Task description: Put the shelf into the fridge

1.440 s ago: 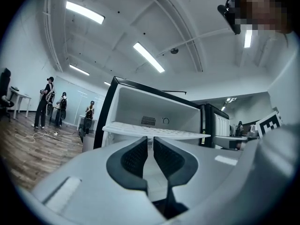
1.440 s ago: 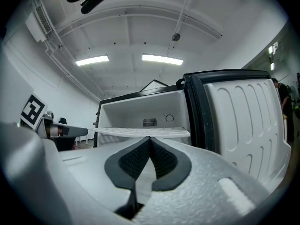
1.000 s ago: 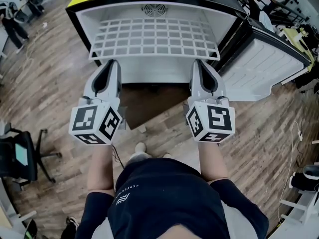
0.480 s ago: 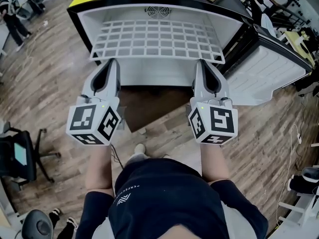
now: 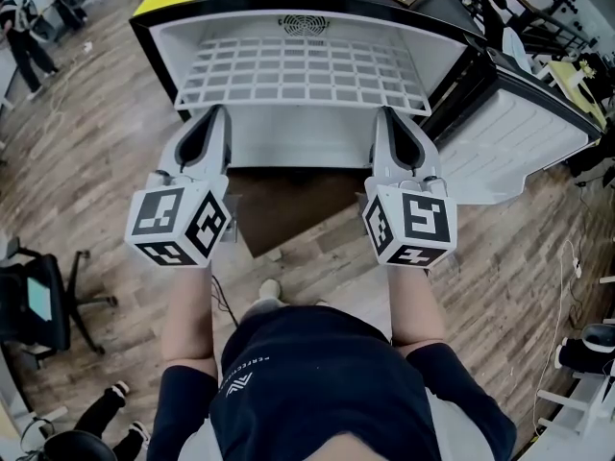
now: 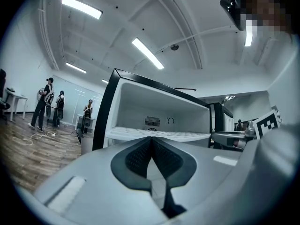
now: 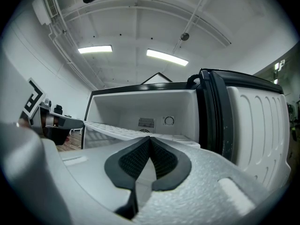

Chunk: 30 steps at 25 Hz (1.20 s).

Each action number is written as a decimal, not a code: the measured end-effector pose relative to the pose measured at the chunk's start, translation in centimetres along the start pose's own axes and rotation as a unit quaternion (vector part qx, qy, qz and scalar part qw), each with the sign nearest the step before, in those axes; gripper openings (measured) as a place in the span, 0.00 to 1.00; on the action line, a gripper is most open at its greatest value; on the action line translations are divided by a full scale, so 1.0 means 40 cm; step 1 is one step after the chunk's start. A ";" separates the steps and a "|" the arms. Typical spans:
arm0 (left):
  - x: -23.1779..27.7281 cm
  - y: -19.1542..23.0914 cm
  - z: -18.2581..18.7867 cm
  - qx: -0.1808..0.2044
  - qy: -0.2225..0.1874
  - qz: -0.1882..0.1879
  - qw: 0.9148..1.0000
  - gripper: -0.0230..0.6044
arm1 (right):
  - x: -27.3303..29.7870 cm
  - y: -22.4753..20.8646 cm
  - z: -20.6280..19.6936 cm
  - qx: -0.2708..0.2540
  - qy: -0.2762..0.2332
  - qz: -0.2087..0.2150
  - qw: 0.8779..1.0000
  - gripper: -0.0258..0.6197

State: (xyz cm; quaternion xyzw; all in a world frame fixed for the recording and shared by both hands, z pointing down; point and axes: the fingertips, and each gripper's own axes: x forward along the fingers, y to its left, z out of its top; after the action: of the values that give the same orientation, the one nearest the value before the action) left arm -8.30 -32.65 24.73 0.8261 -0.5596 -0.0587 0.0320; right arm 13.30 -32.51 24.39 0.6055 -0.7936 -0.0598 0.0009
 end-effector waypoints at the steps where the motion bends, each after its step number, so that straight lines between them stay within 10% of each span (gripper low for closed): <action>1: 0.004 0.002 0.000 0.001 0.001 0.000 1.000 0.06 | 0.005 -0.001 -0.001 0.000 0.001 0.001 1.000 0.04; 30: 0.126 0.043 -0.009 0.035 -0.011 -0.011 0.999 0.06 | 0.130 -0.040 -0.018 -0.013 0.007 -0.012 1.000 0.04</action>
State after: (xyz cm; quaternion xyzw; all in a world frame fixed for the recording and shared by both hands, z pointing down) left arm -7.99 -37.98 24.97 0.8321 -0.5525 -0.0487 -0.0041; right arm 13.50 -38.00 24.59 0.6152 -0.7856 -0.0653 0.0136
